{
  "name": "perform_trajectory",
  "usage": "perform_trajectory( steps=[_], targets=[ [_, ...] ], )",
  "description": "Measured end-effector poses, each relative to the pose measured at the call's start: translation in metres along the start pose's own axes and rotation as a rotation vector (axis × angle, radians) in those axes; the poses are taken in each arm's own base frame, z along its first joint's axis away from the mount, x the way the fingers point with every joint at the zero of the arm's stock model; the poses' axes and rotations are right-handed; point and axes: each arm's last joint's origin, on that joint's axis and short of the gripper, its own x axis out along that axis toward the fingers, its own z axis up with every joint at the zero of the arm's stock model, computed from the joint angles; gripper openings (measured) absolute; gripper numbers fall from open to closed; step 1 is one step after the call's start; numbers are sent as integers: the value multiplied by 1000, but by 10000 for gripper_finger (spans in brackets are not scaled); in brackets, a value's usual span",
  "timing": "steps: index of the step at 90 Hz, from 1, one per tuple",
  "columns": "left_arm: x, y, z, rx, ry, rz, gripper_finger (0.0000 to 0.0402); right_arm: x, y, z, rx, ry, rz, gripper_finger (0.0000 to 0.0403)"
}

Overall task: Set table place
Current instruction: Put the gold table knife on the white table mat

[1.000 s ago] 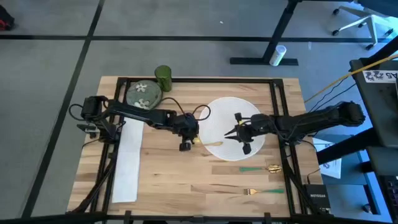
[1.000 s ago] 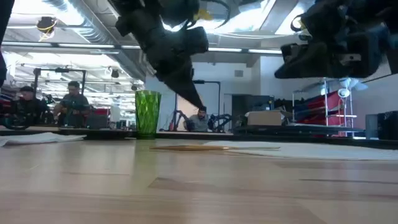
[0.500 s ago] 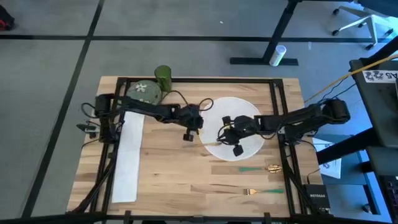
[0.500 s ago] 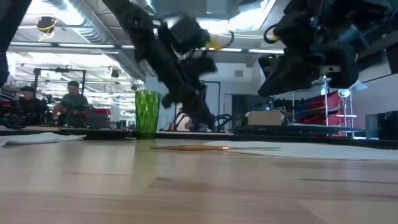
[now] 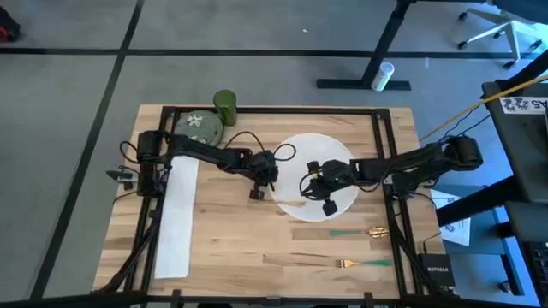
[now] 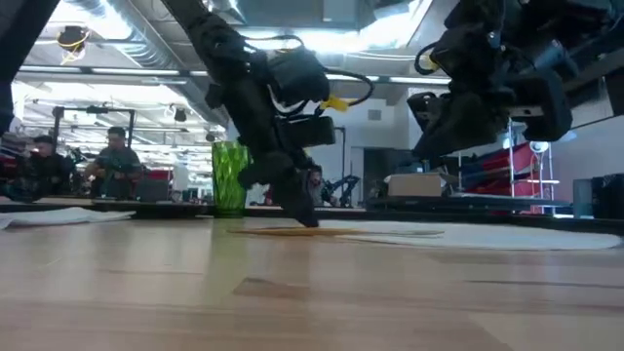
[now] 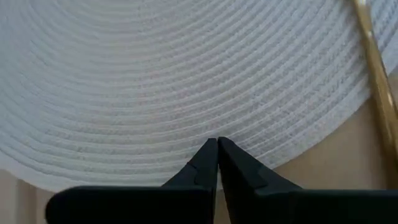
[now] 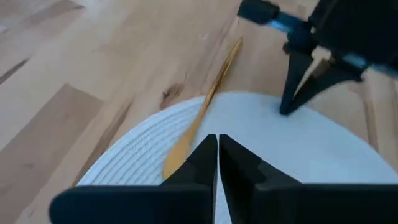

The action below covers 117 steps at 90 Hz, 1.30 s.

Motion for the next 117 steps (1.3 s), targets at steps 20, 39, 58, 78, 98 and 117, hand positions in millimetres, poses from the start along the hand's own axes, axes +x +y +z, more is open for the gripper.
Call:
perform_trajectory(
  steps=[20,39,58,78,98,117],
  targets=[
    [-2,-23,-5,-55,103,-31,0,1,4,2,22,-21,48,3],
    [-1,-29,-3,-42,85,-23,0,12,17,13,32,-108,128,3],
    [0,-24,-3,-69,76,-25,0,33,14,27,30,-71,84,3],
    [-12,-21,1,-46,50,5,0,55,14,25,6,-2,127,3],
    [-54,-17,9,3,-17,38,0,55,13,25,-15,-2,120,3],
    [-81,-28,6,184,19,10,0,55,13,24,-32,6,123,3]
  ],
)
